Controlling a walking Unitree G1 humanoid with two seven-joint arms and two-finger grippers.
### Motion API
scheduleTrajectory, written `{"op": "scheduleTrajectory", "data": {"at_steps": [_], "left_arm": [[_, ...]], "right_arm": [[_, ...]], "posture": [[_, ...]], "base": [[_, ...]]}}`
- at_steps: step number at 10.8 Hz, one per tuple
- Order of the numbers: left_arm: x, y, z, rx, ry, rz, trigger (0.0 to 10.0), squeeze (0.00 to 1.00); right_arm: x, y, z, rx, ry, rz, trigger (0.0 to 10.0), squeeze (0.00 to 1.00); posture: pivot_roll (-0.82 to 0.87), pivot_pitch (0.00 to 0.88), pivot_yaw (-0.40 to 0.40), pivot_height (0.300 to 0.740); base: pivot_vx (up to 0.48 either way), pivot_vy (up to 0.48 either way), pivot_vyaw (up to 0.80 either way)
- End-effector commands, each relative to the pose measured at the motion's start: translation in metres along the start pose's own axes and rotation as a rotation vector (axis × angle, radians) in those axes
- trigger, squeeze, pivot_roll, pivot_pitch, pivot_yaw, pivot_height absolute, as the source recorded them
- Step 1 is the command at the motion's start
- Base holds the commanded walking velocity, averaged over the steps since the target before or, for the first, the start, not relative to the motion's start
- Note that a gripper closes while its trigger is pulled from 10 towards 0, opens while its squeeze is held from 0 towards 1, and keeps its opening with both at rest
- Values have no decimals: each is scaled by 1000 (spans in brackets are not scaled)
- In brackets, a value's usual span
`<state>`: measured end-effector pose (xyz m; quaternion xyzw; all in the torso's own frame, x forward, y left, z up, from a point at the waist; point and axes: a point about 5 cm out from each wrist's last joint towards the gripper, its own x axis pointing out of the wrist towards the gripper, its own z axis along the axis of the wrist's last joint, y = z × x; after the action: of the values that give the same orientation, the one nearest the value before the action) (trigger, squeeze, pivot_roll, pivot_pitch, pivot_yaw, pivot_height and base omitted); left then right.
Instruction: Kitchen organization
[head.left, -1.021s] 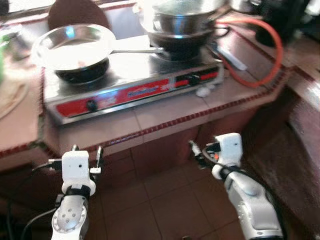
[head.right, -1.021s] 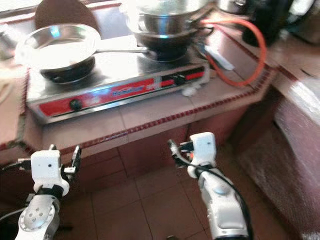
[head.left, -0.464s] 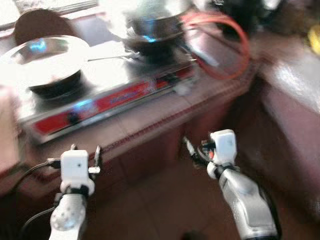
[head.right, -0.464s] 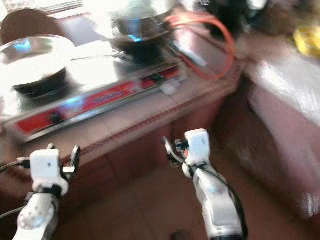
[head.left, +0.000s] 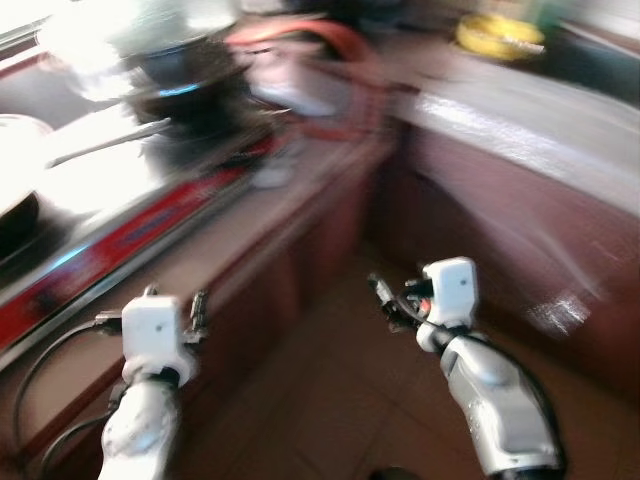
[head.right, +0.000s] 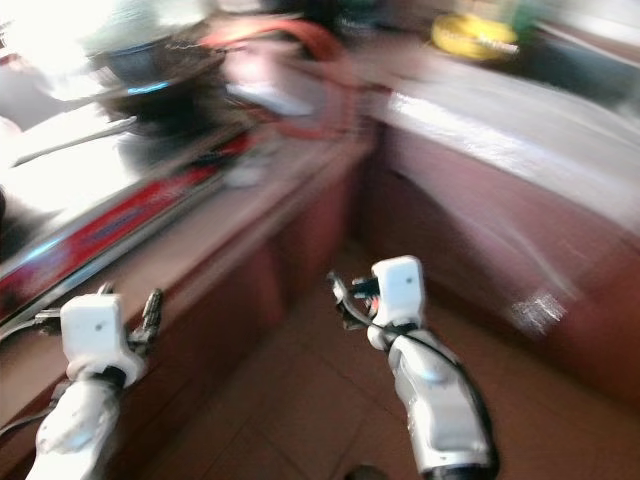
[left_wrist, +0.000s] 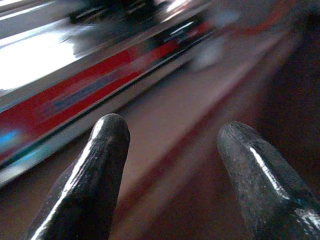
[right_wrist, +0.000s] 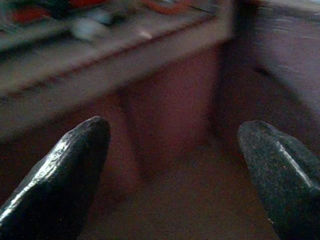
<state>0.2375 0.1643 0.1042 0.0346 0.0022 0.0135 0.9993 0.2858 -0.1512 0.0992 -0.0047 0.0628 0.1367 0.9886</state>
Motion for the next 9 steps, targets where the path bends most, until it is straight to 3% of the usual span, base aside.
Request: {"op": "scheduleTrajectory", "data": {"at_steps": [1, 9], "left_arm": [[-6, 12, -8, 21, 36, 29, 10000, 0], [-4, 10, -9, -10, 31, 13, 10000, 0]], "right_arm": [[3, 8, 4, 14, -21, 20, 10000, 0], [6, 8, 5, 9, -24, 27, 10000, 0]], "posture": [[-105, 134, 59, 740], [-102, 122, 51, 740]], "base": [[0, 0, -800], [0, 0, -800]]}}
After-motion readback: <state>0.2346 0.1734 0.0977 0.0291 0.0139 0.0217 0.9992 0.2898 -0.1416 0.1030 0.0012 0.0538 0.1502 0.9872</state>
